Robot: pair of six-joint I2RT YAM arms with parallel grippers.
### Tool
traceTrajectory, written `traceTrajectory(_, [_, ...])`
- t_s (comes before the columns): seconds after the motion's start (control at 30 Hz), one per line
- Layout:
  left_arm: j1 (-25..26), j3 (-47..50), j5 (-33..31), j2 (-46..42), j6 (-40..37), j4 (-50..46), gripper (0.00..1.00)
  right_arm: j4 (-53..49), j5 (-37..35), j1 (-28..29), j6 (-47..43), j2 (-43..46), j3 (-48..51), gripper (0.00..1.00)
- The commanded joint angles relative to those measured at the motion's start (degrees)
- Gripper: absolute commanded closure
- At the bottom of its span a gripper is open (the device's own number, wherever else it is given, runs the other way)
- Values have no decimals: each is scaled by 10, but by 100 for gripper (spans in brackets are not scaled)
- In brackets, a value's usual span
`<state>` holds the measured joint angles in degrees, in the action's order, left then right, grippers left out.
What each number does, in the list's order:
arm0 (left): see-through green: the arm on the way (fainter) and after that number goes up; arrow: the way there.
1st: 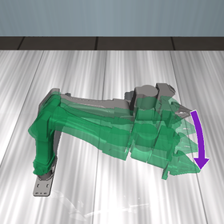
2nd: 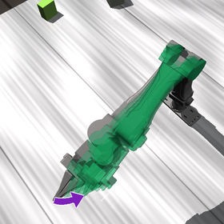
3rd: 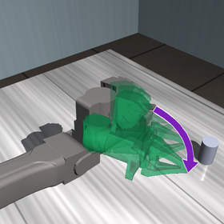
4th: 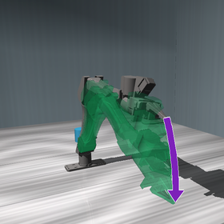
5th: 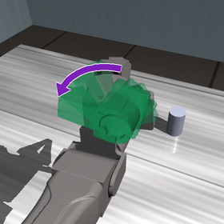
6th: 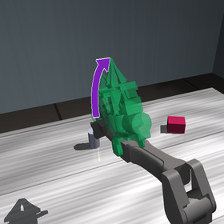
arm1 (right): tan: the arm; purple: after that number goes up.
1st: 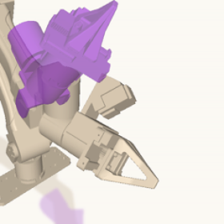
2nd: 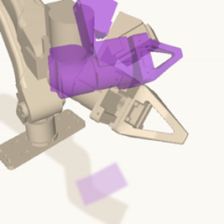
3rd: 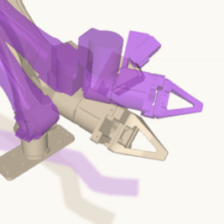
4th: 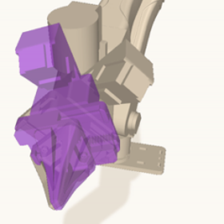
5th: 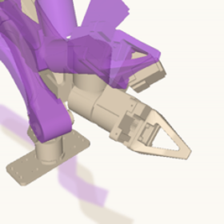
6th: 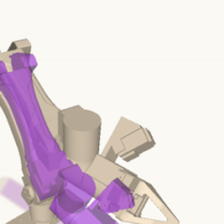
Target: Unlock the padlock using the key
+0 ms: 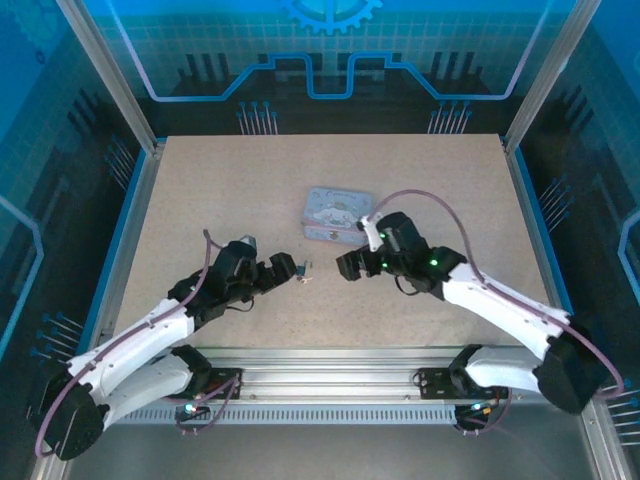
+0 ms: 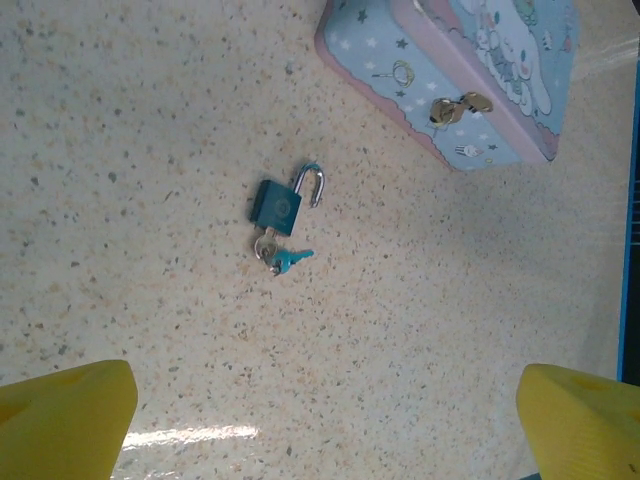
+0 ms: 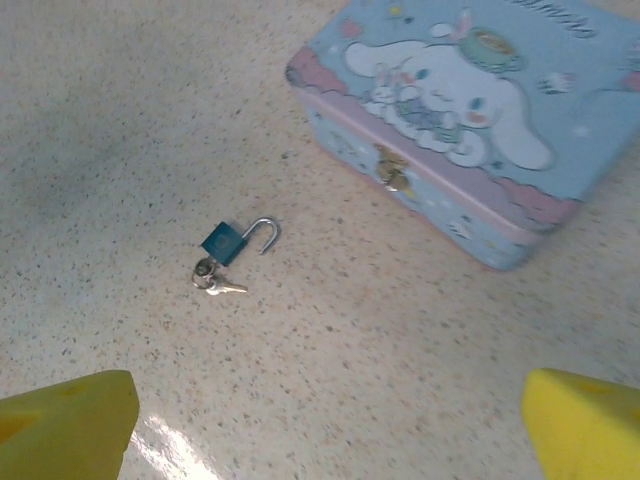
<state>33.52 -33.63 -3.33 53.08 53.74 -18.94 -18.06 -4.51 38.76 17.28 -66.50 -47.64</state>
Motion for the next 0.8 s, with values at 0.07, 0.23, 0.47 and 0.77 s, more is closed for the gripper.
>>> traceTrajectory(0.07, [-14, -63, -23, 25, -74, -65, 1, -77, 2, -51, 9, 79, 24, 0])
traceTrajectory(0.23, [-30, -144, -122, 44, -160, -143, 1, -129, -90, -109, 40, 118, 5, 0])
traceTrajectory(0.47, [-83, -118, -243, 45, -336, -54, 1, 40, -385, -132, -32, 121, 80, 0])
traceTrajectory(0.77, [-203, 32, -254, 70, -473, 228, 1, 295, -402, -202, -88, 31, 191, 0])
